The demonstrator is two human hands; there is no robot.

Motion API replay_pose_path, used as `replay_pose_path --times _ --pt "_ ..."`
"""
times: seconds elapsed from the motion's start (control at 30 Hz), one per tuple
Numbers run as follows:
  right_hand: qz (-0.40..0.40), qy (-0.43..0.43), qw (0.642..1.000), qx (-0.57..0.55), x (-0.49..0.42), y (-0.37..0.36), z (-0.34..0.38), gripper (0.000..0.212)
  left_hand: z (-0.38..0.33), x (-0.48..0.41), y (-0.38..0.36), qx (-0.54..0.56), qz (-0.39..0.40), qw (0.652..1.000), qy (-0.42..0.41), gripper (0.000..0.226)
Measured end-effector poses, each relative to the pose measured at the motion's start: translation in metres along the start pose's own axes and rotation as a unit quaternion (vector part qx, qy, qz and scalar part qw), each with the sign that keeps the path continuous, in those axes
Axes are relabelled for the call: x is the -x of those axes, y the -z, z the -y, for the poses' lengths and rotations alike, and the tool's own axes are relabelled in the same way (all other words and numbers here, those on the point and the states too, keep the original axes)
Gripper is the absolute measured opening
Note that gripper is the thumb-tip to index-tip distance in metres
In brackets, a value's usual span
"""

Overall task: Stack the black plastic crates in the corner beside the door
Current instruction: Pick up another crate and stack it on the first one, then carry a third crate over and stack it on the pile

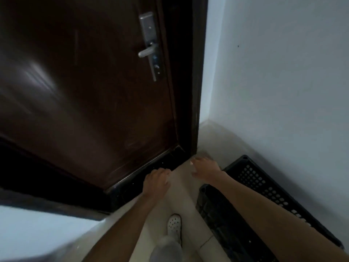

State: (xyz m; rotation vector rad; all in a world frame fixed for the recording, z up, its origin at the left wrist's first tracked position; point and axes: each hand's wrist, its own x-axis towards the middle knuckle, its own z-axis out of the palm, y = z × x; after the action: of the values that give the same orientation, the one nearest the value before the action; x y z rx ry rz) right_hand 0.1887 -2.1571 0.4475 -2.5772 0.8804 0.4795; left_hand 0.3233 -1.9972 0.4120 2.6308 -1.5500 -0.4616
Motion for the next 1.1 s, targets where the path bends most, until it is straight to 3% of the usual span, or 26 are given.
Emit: replay_pose_path --times 0.23,0.5,0.77,0.9,1.1 --pt "0.066 0.162 0.977 0.124 0.037 -0.039 0.092 0.035 0.044 0.153 -0.013 0.102 -0.082 0.968 0.216 0.041" --pt "0.006 0.411 0.898 0.157 0.096 -0.057 0.272 0.034 0.112 0.344 -0.015 0.098 -0.141 0.889 0.426 0.034" --pt "0.05 0.514 0.813 0.271 0.19 -0.14 0.418 0.033 0.123 0.55 -0.034 0.136 -0.186 0.766 0.6 0.036" --pt "0.078 0.582 0.764 0.266 0.281 -0.203 0.498 0.035 0.106 0.687 -0.06 0.143 -0.203 0.693 0.677 0.035" --pt "0.128 0.709 0.65 0.243 0.467 -0.302 0.605 0.031 0.061 0.889 -0.109 0.156 -0.188 0.589 0.771 0.038"
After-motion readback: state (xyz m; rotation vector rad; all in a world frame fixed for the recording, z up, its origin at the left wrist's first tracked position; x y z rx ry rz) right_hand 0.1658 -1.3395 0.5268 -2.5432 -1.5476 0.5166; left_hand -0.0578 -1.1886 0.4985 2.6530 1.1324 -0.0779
